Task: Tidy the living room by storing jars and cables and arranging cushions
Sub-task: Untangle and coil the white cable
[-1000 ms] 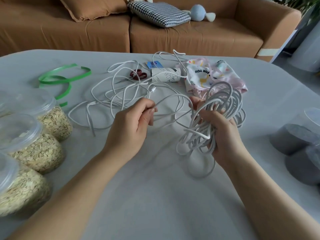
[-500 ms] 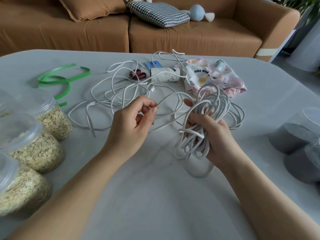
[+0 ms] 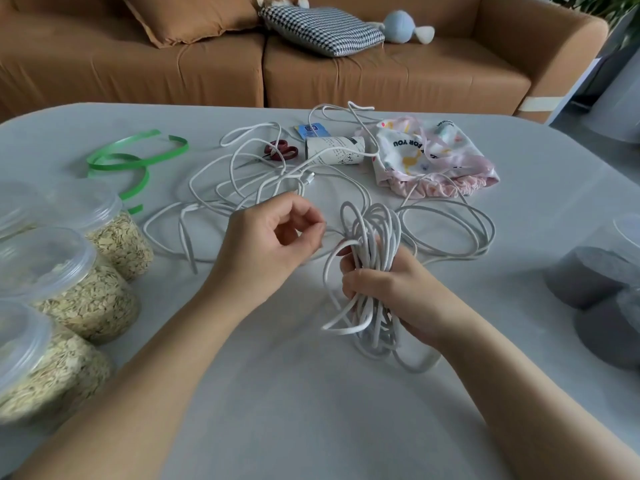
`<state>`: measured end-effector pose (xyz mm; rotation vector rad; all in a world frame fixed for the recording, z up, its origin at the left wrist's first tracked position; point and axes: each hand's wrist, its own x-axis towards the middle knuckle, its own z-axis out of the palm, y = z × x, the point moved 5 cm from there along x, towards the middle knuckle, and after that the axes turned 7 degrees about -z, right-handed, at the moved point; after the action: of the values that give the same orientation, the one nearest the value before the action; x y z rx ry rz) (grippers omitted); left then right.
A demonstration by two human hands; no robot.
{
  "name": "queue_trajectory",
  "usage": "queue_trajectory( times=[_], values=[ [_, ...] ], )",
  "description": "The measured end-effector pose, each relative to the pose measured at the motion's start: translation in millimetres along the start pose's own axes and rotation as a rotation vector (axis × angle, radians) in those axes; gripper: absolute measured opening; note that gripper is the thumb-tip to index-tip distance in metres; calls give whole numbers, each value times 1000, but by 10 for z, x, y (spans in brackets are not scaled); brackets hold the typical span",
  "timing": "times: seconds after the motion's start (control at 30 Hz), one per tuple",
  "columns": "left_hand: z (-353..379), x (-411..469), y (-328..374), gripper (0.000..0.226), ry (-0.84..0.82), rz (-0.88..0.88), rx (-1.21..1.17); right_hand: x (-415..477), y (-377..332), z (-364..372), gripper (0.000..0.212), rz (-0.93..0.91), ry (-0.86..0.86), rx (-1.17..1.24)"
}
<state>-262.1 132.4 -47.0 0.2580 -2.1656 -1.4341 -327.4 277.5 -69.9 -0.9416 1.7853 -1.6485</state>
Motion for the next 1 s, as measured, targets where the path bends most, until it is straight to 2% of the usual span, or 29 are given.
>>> queue_trajectory(
  times=[0.1,0.2,0.37,0.5,0.7,0.87,1.0],
  values=[
    [13,-11,24,26,-128,-16,-60,3,20,-20,6,17,39,11],
    [85,-44,82,21,-226,107,77,3,54,-58,15,43,66,24],
    [20,17,71,9,-102,230,170,-30,42,9,29,129,-73,186],
    [11,-13,141,12,-45,366,206,-95,16,92,40,257,-251,391],
    [-79,-20,243,13,78,449,209,-165,54,160,49,350,-364,574],
    [-40,-25,234,11,72,445,204,-141,88,179,50,371,-362,731],
    [5,-18,192,10,18,412,192,-148,108,131,42,366,-255,703]
  ],
)
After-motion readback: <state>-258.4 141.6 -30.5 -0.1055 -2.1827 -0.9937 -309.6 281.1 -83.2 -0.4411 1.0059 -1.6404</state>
